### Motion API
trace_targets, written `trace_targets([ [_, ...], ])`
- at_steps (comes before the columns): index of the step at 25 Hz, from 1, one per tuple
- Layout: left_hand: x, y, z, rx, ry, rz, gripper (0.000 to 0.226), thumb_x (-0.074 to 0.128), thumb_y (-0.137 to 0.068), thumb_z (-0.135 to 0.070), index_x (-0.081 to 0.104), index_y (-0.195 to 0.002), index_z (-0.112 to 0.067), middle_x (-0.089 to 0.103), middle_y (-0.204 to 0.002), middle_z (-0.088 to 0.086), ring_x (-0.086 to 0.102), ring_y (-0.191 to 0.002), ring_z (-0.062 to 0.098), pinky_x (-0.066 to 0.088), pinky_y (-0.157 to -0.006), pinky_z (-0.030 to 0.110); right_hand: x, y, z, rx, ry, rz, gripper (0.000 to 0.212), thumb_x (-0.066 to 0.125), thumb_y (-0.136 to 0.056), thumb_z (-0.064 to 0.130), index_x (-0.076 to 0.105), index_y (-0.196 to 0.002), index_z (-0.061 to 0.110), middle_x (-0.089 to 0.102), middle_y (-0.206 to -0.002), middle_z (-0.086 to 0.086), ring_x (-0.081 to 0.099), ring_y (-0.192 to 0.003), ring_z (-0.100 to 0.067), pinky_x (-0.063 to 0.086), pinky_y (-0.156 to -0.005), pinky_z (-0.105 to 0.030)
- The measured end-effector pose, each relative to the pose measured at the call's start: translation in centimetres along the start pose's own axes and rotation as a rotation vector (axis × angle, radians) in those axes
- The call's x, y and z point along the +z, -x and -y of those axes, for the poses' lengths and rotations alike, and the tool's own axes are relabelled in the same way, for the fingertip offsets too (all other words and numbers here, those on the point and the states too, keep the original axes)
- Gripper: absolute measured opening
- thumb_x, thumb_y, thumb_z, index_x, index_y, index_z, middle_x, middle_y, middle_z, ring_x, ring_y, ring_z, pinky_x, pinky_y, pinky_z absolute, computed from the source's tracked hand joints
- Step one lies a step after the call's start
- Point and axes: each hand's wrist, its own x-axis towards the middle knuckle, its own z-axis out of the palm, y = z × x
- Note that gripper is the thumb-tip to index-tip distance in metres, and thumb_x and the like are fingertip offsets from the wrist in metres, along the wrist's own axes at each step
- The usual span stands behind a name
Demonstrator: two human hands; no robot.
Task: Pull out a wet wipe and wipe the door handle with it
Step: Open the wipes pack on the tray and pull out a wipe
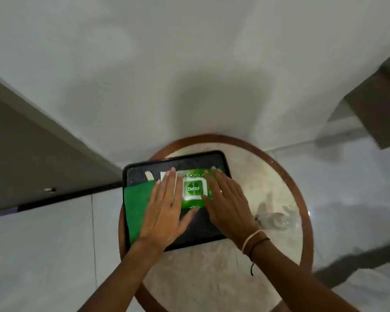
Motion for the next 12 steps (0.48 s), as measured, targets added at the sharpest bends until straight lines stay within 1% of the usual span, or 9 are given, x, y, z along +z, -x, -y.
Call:
trace_targets([
  [1,2.4,-0.1,0.6,-0.013,-0.016,0.077,0.092,0.032,-0.1,-0.064,0.037,-0.157,0.007,0.031,-0.167,0.026,0.034,-0.155,0.038,0.038,-0.124,0.055,2.8,-0.5,-0.6,-0.003,-0.001,0.092,0.059,0.059,-0.099,0.029,0.044,-0.151,0.004,0.042,-0.159,-0.021,0.043,-0.146,-0.036,0.042,-0.116,-0.052],
  [3,5.7,-0.2,1.5,-0.039,-0.025,0.157,0.094,0.026,-0.101,-0.066,0.032,-0.159,0.007,0.026,-0.169,0.024,0.028,-0.158,0.037,0.035,-0.126,0.053,6.4,-1.8,-1.6,-0.009,-0.031,0.212,0.062,0.062,-0.099,0.032,0.043,-0.151,0.003,0.04,-0.16,-0.021,0.04,-0.148,-0.036,0.035,-0.121,-0.05],
  [4,7.5,-0.2,2.0,-0.026,-0.027,0.161,0.094,0.026,-0.102,-0.066,0.03,-0.16,0.007,0.024,-0.17,0.024,0.025,-0.159,0.035,0.035,-0.126,0.053,7.9,-2.3,-2.4,-0.031,-0.033,0.26,0.064,0.062,-0.099,0.035,0.043,-0.151,0.002,0.04,-0.16,-0.021,0.039,-0.149,-0.035,0.033,-0.123,-0.049],
  [5,9.1,-0.1,2.2,-0.018,-0.011,0.172,0.094,0.028,-0.103,-0.067,0.028,-0.16,0.007,0.023,-0.171,0.023,0.023,-0.16,0.034,0.036,-0.126,0.052,9.5,-2.6,-3.0,-0.056,-0.016,0.267,0.065,0.062,-0.099,0.038,0.045,-0.15,0.001,0.041,-0.159,-0.021,0.04,-0.149,-0.034,0.033,-0.123,-0.05],
  [7,11.3,0.1,2.2,-0.004,0.015,0.144,0.095,0.029,-0.105,-0.068,0.023,-0.162,0.007,0.017,-0.173,0.022,0.017,-0.162,0.033,0.032,-0.128,0.05,11.5,-2.6,-3.8,-0.111,0.056,0.178,0.06,0.067,-0.096,0.036,0.056,-0.142,0.0,0.052,-0.151,-0.022,0.051,-0.141,-0.034,0.043,-0.116,-0.051],
  [9,12.1,0.2,2.1,-0.009,0.013,0.135,0.097,0.03,-0.105,-0.07,0.018,-0.163,0.007,0.012,-0.174,0.022,0.011,-0.163,0.032,0.027,-0.13,0.048,12.4,-2.8,-4.4,-0.173,0.153,0.05,0.046,0.071,-0.094,0.028,0.066,-0.13,-0.001,0.064,-0.138,-0.022,0.064,-0.127,-0.034,0.053,-0.105,-0.049],
  [10,12.1,0.2,2.0,-0.017,0.022,0.133,0.098,0.03,-0.104,-0.071,0.017,-0.163,0.007,0.011,-0.174,0.022,0.01,-0.163,0.032,0.026,-0.13,0.048,12.5,-3.1,-4.4,-0.192,0.18,0.005,0.042,0.07,-0.095,0.028,0.07,-0.125,-0.001,0.068,-0.133,-0.023,0.068,-0.121,-0.033,0.057,-0.1,-0.048],
  [11,12.1,0.3,2.0,-0.02,0.034,0.128,0.098,0.03,-0.104,-0.071,0.017,-0.163,0.007,0.011,-0.174,0.023,0.011,-0.163,0.032,0.027,-0.13,0.047,12.5,-3.3,-4.5,-0.215,0.196,-0.033,0.043,0.067,-0.096,0.033,0.072,-0.121,-0.001,0.071,-0.129,-0.022,0.071,-0.117,-0.033,0.059,-0.096,-0.046],
  [12,12.0,0.4,2.0,-0.024,0.05,0.119,0.098,0.031,-0.104,-0.07,0.018,-0.163,0.008,0.012,-0.174,0.023,0.012,-0.163,0.032,0.028,-0.13,0.047,12.4,-3.6,-4.5,-0.237,0.198,-0.069,0.049,0.064,-0.095,0.041,0.073,-0.118,-0.001,0.072,-0.126,-0.022,0.072,-0.113,-0.033,0.06,-0.093,-0.045],
])
